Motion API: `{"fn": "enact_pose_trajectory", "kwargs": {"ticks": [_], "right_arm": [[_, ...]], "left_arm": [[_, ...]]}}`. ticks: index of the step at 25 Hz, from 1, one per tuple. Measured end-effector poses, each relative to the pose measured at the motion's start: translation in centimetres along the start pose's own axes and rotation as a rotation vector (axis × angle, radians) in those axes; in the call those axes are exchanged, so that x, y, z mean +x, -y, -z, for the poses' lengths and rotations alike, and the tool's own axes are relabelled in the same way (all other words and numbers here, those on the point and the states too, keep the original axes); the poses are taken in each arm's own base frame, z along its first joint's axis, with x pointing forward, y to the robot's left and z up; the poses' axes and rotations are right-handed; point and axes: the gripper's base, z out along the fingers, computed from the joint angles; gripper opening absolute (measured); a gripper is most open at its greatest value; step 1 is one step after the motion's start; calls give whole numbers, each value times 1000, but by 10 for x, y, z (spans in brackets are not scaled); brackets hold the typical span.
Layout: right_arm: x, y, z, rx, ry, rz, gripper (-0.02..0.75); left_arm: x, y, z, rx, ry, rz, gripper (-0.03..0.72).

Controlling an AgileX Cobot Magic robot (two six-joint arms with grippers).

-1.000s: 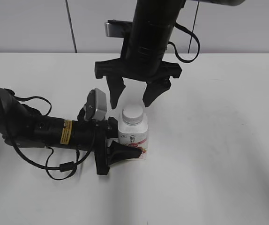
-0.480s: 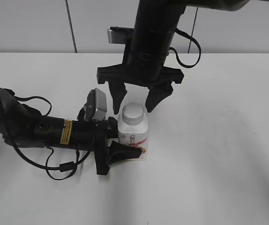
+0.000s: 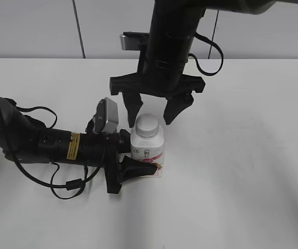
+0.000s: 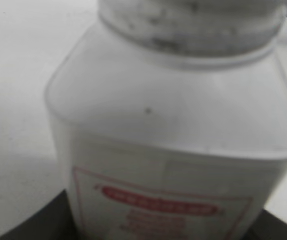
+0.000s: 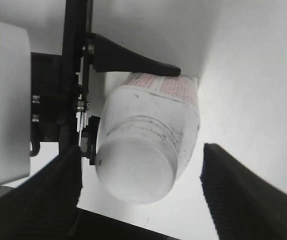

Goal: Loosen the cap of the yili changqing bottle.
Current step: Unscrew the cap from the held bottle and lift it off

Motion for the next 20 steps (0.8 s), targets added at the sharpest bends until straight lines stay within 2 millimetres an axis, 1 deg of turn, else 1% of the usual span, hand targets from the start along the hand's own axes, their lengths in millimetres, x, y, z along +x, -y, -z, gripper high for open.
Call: {"fn": "enact_pose_trajectory", "kwargs": {"ticks": [6,12,17,19,20], "right_arm": [[0,1,0,14,4,2,581],[-2,2,-9,10,-18,-9,581],[-2,1,-9,7,-19,-10,581],[-1,1,-9,6,-20,-11,566],[-1,1,-9,3,-21,-13,542]], "left_arm": [[0,0,0,0,0,0,386],[0,0,0,0,0,0,386],[0,0,0,0,0,0,386],[0,0,0,0,0,0,386],[0,0,0,0,0,0,386]]}}
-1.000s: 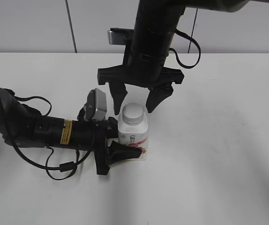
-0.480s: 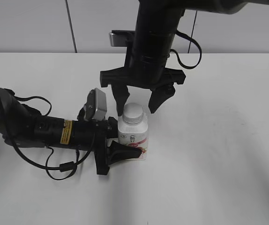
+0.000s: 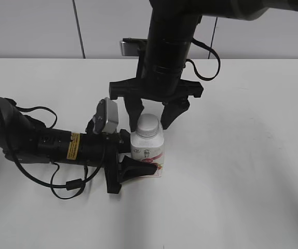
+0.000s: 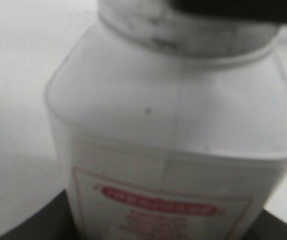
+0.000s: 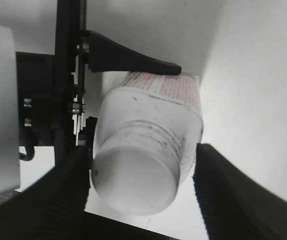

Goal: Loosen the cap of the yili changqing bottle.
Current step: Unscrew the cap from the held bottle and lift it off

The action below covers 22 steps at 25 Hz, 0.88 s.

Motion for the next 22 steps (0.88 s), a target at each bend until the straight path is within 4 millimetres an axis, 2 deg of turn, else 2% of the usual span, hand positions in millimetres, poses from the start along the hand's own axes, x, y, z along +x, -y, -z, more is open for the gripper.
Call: {"fn": "enact_pose_trajectory", "kwargs": {"ticks": [4,11,14,22], "right_arm": [[0,-1,0,-14,-4,-7,396],[0,-1,0,-15,-5,19,395],[0,-1,0,-10,-3,169,395],[0,0,0,-4,0,790,395]], "left_arm": [[0,0,0,0,0,0,386],[0,0,0,0,0,0,386],[0,0,0,-1,0,0,386],[0,0,0,-1,0,0,386]]}}
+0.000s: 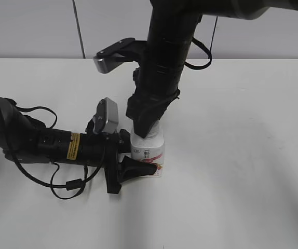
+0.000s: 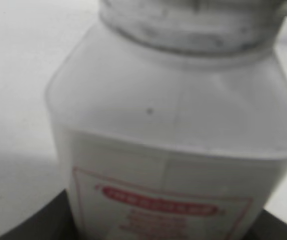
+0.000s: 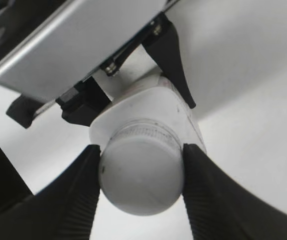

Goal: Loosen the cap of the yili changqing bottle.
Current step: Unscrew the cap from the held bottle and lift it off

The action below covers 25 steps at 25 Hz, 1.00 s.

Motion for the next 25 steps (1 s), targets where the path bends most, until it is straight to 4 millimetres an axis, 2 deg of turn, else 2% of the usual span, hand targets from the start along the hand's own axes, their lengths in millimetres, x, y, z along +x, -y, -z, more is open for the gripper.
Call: {"fn": "enact_pose_trajectory", "kwargs": {"ticks": [4,10,19,25], "right_arm": [[0,0,0,1,0,242,395],[0,0,0,2,0,429,393],[0,0,0,5,-3,463,393],[0,-2,14,29,21,460,389]], "left_arm": [[0,0,0,1,0,0,386],[0,0,0,1,0,0,386],[0,0,0,1,0,0,386],[0,0,0,1,0,0,386]]}}
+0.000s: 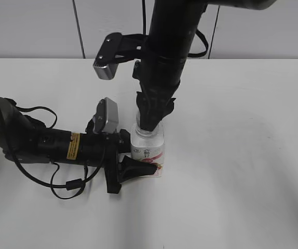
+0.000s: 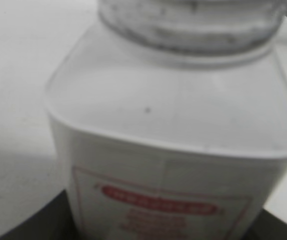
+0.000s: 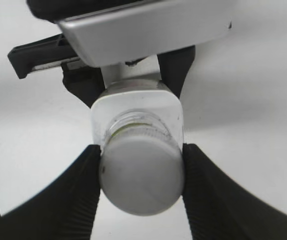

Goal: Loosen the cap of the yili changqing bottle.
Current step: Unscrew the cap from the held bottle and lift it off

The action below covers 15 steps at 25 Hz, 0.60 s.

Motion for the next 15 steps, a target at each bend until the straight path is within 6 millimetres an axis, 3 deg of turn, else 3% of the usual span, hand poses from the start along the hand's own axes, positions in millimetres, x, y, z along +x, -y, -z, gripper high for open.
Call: {"fn": "enact_pose_trajectory", "kwargs": {"ticks": [6,15], "right_arm": [[-1,-4,18,33,27,-23,389],[11,4,26,174,-57,-519,389]], "left_arm": [[0,0,0,0,0,0,386],[0,0,0,0,0,0,386]]}}
